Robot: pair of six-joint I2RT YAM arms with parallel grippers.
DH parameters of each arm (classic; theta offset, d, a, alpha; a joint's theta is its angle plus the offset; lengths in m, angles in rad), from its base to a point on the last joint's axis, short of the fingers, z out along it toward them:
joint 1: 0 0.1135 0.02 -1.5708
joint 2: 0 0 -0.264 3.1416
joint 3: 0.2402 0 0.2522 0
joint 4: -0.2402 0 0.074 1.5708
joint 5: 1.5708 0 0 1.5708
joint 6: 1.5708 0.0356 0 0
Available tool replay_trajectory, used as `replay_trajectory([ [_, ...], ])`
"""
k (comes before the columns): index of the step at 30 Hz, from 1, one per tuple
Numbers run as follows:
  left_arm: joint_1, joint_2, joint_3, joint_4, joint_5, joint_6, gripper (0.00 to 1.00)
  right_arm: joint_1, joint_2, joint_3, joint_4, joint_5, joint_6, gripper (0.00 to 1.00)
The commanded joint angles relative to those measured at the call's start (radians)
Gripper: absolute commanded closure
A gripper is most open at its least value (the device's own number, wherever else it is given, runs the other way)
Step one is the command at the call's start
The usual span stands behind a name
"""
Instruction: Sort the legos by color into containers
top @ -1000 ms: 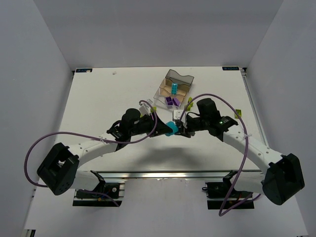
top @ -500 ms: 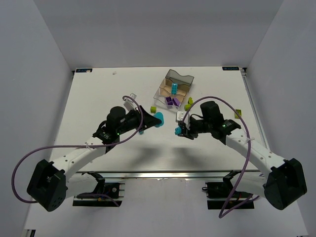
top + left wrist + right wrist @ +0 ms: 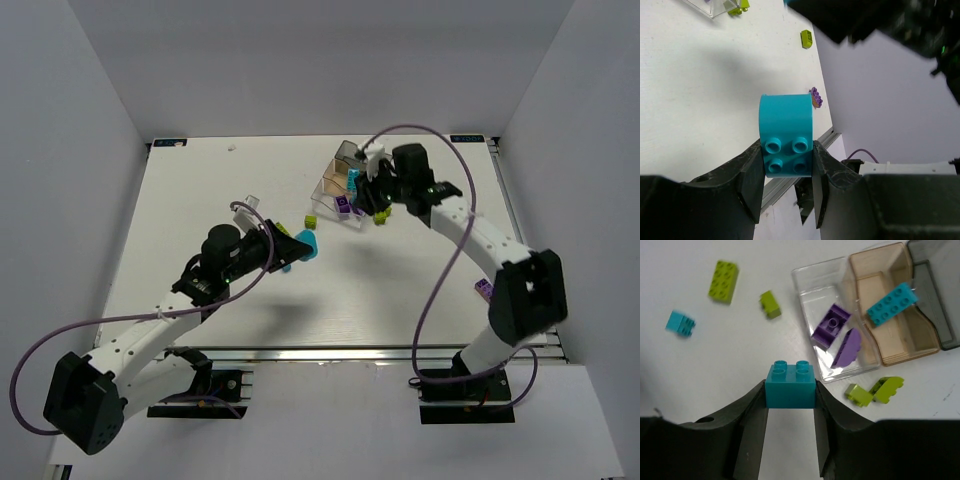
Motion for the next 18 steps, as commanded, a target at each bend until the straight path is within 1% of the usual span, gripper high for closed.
replay_trajectory([
  [1, 0.006, -0.055, -0.029, -0.015, -0.030, -0.008, 0.99, -0.022, 0.133, 0.195, -0.069, 0.122, 0.216, 1.00],
  [4, 0.010, -0.080, -0.046, -0.018, -0.038, -0.020, 0.99, -0.037, 0.226, 0.305, -0.106, 0.128, 0.285, 1.00],
  [8, 0.011, -0.098, -0.049, -0.041, -0.048, -0.021, 0.99, -0.043, 0.293, 0.357, -0.089, 0.171, 0.363, 1.00],
  [15, 0.011, -0.095, -0.046, -0.046, -0.059, -0.029, 0.99, -0.092, 0.391, 0.428, -0.072, 0.209, 0.402, 1.00],
  [18, 0.011, -0.084, -0.043, -0.043, -0.059, -0.031, 0.99, -0.103, 0.427, 0.453, -0.068, 0.211, 0.396, 0.98],
])
